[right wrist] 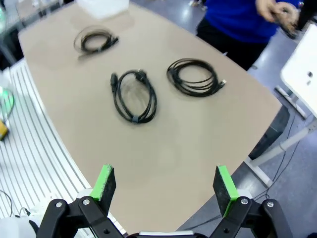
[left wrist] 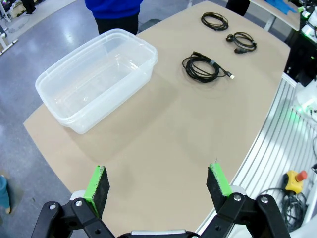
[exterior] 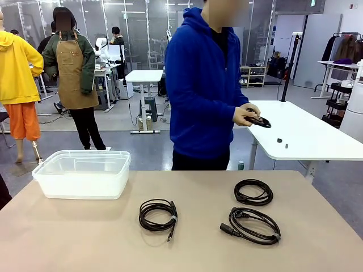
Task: Organize and store the cables.
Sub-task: Place the Power Cable into the Organizing box.
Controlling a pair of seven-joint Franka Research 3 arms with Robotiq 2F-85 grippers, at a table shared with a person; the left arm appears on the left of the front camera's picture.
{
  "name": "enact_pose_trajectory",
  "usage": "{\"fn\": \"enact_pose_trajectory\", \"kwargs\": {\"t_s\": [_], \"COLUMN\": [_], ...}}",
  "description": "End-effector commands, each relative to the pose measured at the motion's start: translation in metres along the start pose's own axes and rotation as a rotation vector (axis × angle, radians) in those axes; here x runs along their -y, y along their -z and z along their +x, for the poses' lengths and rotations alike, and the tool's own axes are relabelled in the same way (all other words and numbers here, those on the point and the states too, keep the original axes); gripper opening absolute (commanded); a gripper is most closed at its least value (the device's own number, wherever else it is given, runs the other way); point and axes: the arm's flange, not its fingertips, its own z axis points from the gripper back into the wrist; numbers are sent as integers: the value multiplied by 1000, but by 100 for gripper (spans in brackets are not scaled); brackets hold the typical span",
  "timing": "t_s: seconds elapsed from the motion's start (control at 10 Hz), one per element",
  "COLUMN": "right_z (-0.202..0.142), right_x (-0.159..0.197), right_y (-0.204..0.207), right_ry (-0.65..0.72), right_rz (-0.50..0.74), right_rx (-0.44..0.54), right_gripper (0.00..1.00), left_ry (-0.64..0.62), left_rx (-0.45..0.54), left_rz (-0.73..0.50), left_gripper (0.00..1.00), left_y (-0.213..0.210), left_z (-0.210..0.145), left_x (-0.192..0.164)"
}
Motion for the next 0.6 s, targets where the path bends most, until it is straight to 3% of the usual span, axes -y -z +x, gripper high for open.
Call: {"fn": "enact_pose_trajectory", "kwargs": {"t_s": [0.0,0.2,0.3,0.5], "right_z": [25,54,66,76], "right_x": [-10,-23,-28,-47], "right_y": [42,87,123,179], "right_ry": [-131,-249,-300,-364], "right_rz": [57,149,180,259], "right_rx": [-117,-223,-322,-415], "right_gripper": [100,100,100,100], "left_ry": [17,17,17,17], "left_rx": [12,12,12,12], "left_rz": [-17,-17,-17,-17], "left_gripper": [100,100,100,100], "left_y": [-3,-3,-3,-3], "left_z": [1,1,1,1], "left_x": [-3,-3,-3,-3]}}
